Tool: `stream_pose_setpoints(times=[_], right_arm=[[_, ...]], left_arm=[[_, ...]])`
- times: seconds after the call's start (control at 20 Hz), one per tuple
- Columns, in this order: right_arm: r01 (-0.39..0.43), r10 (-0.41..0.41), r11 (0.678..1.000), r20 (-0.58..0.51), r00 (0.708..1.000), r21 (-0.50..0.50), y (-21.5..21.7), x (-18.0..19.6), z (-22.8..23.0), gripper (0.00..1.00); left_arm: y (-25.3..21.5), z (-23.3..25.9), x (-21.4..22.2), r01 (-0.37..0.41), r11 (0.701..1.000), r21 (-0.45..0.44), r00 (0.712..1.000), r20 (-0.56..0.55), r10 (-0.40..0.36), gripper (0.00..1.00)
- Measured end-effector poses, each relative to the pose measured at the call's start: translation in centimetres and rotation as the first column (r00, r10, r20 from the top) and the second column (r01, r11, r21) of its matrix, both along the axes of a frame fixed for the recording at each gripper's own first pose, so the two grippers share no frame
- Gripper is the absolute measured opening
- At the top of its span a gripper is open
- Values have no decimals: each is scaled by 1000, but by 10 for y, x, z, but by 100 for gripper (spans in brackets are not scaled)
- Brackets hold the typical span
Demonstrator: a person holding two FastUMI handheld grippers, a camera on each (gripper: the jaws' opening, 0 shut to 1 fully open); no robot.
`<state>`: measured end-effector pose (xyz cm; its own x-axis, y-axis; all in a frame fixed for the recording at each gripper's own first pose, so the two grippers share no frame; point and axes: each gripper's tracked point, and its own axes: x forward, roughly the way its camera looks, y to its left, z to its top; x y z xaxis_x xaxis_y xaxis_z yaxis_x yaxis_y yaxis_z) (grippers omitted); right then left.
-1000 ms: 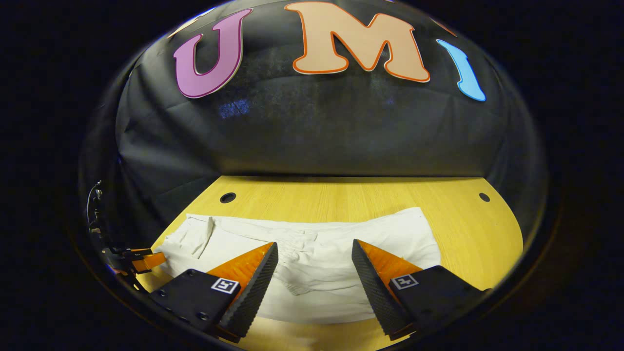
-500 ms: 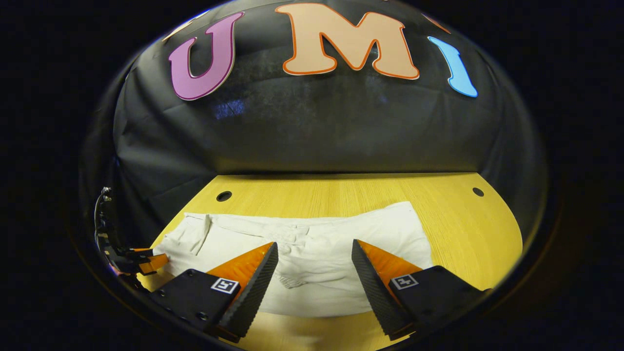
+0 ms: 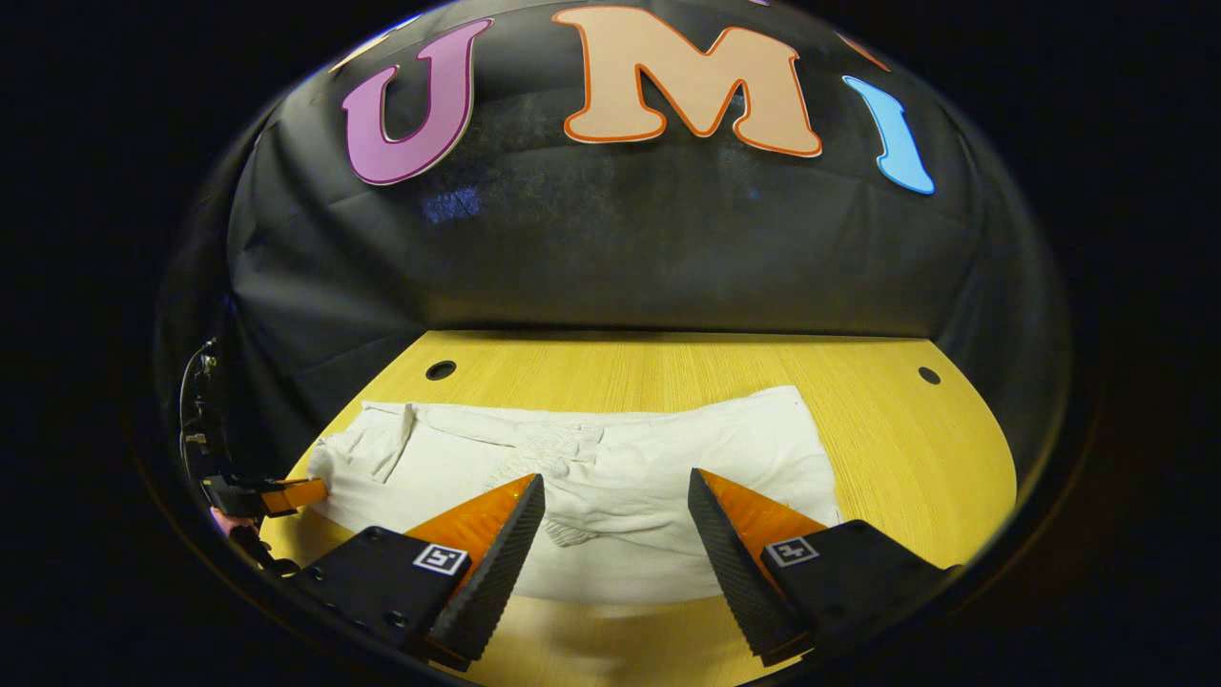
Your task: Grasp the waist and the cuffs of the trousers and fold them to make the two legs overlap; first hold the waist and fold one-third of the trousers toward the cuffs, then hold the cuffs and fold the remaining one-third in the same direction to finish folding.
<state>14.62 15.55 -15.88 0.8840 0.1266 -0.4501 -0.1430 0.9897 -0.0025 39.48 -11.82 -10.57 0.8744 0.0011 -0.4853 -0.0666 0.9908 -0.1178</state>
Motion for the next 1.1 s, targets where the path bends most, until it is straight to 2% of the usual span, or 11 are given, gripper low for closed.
stream_pose_setpoints(times=[0.4, 0.45, 0.5, 0.65, 0.7, 0.85, 0.95, 1.1], right_arm=[[47, -47, 999, 20, 999, -1, -35, -12, 16, 93], [51, -51, 999, 22, 998, 0, -41, -14, 18, 97], [55, -55, 998, 24, 998, 2, -49, -15, 19, 93], [62, -62, 998, 27, 998, 12, -74, -21, 23, 93], [60, -60, 998, 27, 998, 15, -83, -25, 24, 97], [58, -58, 998, 24, 998, 14, -114, -32, 26, 93], [61, -62, 998, 24, 998, 28, -135, -36, 29, 97], [75, -76, 996, 31, 997, 42, -169, -40, 34, 97]], left_arm=[[-32, 33, 0, 29, 999, -26, 998, 64, -28, 0], [-41, 39, 1, 33, 999, -32, 997, 76, -31, 0], [-51, 47, 1, 39, 998, -41, 995, 90, -35, 0], [-83, 70, 7, 52, 996, -67, 989, 138, -42, 0], [-96, 78, 9, 56, 995, -77, 987, 153, -43, 0], [-137, 103, 15, 85, 992, -89, 979, 195, -67, 0], [-165, 117, 17, 119, 991, -59, 972, 213, -104, 0], [-209, 141, 19, 174, 985, -16, 955, 249, -165, 0]])
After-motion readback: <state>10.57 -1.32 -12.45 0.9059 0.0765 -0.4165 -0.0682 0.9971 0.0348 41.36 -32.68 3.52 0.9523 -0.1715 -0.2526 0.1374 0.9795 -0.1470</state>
